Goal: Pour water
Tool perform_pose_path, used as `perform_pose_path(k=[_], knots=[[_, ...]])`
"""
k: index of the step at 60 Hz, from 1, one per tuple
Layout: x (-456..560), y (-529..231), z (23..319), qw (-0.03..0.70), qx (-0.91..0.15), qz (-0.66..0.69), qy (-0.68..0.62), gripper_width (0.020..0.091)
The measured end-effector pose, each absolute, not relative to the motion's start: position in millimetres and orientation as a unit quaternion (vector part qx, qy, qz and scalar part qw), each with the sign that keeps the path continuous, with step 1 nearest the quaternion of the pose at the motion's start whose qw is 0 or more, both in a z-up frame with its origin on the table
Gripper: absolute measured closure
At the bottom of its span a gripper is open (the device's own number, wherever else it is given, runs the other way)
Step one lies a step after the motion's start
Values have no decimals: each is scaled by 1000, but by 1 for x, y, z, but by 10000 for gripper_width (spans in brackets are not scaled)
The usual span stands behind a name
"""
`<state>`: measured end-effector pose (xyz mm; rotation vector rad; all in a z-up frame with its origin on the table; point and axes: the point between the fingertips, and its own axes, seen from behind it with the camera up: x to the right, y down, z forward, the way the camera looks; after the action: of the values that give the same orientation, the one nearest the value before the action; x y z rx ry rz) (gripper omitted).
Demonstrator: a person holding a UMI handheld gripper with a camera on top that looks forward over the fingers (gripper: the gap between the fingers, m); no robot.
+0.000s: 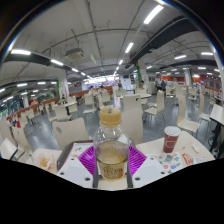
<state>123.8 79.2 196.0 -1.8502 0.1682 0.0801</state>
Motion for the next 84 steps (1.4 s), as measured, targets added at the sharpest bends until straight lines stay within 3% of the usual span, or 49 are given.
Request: perform_pose_path(k=[11,24,35,44,45,49,50,52,56,84], knots=[[167,72,112,555,-830,-3,60,724],[179,59,54,524,-850,-10,47,719],[179,55,59,544,-838,-23,41,706],[179,53,55,528,-847,-18,48,575],[178,52,55,524,-850,-16,48,538],[174,47,58,520,-853,-11,40,259],[174,45,59,517,-855,-13,38,248],[177,37,61,510,-859,-22,41,281],[178,22,68,498,-865,-34,48,245],[104,-151,149,420,-902,-45,86,250]])
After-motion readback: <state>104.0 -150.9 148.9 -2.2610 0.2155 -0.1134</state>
